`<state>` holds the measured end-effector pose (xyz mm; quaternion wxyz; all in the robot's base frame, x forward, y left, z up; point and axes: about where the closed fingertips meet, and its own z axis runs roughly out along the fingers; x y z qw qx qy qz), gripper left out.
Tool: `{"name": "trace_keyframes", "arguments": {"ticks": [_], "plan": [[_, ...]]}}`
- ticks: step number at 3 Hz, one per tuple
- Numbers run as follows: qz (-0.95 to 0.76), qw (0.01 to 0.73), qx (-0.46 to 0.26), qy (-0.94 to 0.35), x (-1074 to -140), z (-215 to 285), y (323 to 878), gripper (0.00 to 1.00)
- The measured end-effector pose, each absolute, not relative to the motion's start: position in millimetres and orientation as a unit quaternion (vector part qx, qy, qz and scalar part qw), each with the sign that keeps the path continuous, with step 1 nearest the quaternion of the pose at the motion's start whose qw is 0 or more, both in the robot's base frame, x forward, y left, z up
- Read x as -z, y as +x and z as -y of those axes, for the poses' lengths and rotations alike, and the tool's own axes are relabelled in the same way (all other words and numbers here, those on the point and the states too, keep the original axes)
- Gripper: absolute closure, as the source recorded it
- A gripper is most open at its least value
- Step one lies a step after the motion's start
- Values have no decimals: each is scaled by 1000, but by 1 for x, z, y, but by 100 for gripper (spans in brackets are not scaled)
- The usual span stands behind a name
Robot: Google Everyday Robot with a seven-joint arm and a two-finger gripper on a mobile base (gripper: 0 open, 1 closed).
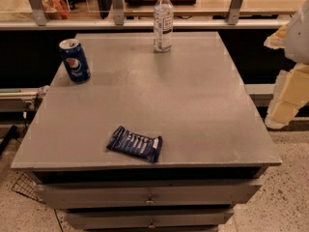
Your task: Knock blue plastic bottle over
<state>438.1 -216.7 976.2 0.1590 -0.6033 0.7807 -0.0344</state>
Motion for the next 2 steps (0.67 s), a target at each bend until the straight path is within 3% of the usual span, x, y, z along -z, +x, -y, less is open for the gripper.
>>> {"name": "trace_keyframes", "arguments": {"ticks": [1, 2], "plan": [[-781, 159, 34, -603, -976, 217, 438, 0], [-784, 185, 26, -592, -969, 214, 473, 0]]}}
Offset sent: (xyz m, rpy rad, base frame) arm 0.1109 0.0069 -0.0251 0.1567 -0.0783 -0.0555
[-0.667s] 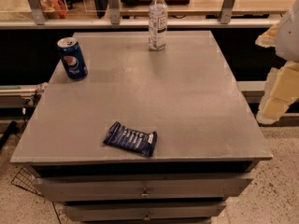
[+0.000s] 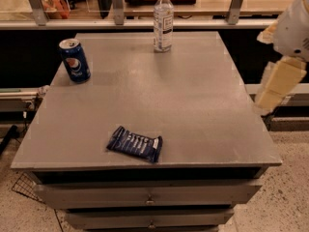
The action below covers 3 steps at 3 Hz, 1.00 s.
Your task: Knock blue plastic bottle over
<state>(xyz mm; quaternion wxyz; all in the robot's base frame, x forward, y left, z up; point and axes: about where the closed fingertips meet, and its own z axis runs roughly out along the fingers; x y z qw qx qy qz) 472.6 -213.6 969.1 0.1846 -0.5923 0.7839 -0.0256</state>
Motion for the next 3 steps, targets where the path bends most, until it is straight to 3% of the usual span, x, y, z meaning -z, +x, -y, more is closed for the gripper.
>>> {"name": "trace_keyframes", "arguments": {"ticks": [2, 3], "plan": [[-800, 321, -43, -504, -936, 183, 635, 0], [-800, 320, -43, -505, -936, 183, 633, 0]]}}
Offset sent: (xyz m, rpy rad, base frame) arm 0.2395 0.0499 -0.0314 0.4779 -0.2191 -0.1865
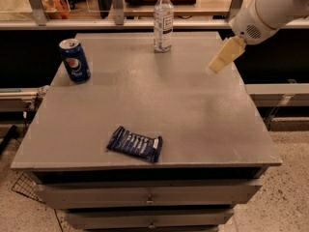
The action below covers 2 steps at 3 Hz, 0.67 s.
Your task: Knock blue plastic bottle over
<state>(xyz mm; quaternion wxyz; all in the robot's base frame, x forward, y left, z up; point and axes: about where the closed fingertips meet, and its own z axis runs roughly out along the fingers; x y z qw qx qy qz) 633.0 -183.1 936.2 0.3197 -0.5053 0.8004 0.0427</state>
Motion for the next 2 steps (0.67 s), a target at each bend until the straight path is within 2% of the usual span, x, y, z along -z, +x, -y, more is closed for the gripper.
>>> {"name": "trace_keyframes", "arguments": {"ticks": [1, 2], "plan": [[-807, 355, -52, -470, -934, 182, 650, 0], [-815, 424, -83, -385, -929, 181, 702, 0]]}}
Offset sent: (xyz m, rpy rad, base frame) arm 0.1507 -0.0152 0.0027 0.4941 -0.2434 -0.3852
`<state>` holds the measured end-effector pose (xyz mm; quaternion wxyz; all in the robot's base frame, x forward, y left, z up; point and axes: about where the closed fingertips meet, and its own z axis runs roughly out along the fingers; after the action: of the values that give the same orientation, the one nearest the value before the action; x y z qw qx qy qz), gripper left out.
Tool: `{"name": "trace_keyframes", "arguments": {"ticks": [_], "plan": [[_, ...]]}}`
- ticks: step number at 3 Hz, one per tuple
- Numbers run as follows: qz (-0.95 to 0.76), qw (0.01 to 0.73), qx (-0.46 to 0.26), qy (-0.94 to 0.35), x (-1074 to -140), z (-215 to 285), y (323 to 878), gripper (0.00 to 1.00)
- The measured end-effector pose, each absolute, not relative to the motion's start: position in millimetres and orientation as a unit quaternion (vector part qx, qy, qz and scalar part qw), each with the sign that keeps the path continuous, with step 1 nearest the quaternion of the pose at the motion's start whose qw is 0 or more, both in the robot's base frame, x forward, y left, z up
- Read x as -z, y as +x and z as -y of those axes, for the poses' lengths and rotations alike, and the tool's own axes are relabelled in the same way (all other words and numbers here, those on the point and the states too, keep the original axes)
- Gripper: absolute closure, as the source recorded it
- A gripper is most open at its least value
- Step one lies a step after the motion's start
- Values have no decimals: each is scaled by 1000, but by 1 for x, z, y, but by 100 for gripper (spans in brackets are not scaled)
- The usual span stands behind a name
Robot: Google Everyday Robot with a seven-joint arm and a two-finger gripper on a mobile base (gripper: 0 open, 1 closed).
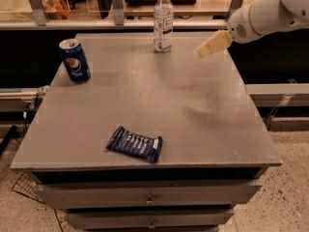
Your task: Knock blue plastic bottle over
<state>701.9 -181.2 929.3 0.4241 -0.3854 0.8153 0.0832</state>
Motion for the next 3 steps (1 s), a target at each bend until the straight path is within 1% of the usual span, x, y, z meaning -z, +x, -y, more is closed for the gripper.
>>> {"name": "trace_keyframes", "arguments": {"ticks": [1, 2, 3], "plan": [[-803, 484, -117, -328, -935, 172, 757, 0], [-781, 523, -154, -304, -945, 150, 796, 0], [-762, 546, -187, -295, -951, 124, 823, 0]]}}
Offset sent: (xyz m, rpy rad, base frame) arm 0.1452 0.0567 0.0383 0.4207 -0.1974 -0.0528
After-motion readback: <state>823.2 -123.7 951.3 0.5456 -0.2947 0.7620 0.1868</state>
